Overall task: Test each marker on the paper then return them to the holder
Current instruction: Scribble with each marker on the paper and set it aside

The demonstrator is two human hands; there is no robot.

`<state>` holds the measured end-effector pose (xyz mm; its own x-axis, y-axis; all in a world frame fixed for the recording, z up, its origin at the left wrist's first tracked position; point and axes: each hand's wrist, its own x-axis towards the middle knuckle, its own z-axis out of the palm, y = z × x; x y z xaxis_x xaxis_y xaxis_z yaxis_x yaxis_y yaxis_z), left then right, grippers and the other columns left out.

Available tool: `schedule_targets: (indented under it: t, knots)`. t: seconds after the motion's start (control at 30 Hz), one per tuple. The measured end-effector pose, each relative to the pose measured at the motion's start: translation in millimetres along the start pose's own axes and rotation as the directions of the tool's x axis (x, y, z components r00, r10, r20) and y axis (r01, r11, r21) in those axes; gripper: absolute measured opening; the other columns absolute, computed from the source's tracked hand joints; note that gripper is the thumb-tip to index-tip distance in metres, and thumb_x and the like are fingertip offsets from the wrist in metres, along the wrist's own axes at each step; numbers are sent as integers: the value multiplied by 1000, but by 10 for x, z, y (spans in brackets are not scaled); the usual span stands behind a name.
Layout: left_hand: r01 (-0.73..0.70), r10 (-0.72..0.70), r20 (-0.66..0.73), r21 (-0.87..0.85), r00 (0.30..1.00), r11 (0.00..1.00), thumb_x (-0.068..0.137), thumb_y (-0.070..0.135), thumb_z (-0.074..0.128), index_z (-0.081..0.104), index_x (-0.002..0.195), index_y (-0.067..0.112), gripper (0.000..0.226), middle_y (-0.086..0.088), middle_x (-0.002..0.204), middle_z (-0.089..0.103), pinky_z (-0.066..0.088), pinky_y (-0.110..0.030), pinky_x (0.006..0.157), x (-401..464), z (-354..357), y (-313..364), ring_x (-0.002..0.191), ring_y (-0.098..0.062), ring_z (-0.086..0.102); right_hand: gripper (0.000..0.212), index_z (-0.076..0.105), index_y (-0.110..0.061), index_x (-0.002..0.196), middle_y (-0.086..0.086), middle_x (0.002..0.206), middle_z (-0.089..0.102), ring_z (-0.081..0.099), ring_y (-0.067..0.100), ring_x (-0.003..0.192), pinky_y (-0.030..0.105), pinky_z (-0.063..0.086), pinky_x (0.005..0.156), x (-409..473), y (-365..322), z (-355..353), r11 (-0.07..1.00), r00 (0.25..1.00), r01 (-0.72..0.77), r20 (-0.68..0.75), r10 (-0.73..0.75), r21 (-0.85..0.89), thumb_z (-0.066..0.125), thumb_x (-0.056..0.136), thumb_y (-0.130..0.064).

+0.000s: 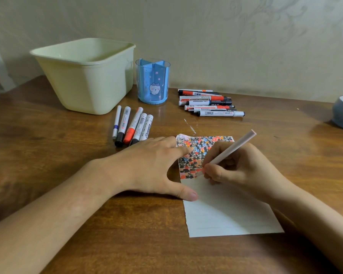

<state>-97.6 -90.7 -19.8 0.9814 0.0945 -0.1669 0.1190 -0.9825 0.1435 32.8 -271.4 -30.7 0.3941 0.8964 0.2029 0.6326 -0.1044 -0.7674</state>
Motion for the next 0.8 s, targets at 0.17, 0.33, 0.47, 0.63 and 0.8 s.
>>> schedule_targets:
  t: [0.17,0.33,0.47,0.63,0.8]
  knots:
    - [-3,3,-7,11,1000,1000,65,92,47,15,155,37,111,17,105,30,31,-24,88,-4,-5,16,103,-3,31,13,69,-19,81,-2,72,72,69,11,63,19,52,62,1,5,-6,1000,1000,-15,5,15,-6,73,85,-7]
    - [-6,6,-9,14,1000,1000,65,92,48,16,155,37,110,19,98,28,30,-24,85,-7,-9,12,99,-2,30,5,72,-16,84,-1,75,73,70,15,67,25,58,64,1,-6,6,1000,1000,5,5,-5,-19,73,85,-12]
    - [-5,5,-7,11,1000,1000,65,93,47,16,155,37,111,18,102,29,32,-25,89,-7,-7,7,102,-2,31,12,69,-19,80,-3,71,72,70,12,63,19,53,62,1,-2,3,999,999,-32,-6,32,-18,72,85,-8]
    - [-4,4,5,9,1000,1000,65,93,46,15,155,38,110,18,106,28,31,-24,90,1,-9,9,103,-2,30,5,71,-18,84,-2,74,73,71,14,67,25,58,64,-4,0,9,1000,1000,-22,-14,22,-17,72,85,-13]
    - [-2,2,9,20,1000,1000,65,94,45,14,155,39,110,19,109,29,30,-23,88,9,2,-1,103,-1,30,5,69,-15,83,1,74,73,72,16,66,25,57,63,-7,-4,-4,998,998,-53,-26,54,15,71,85,-11]
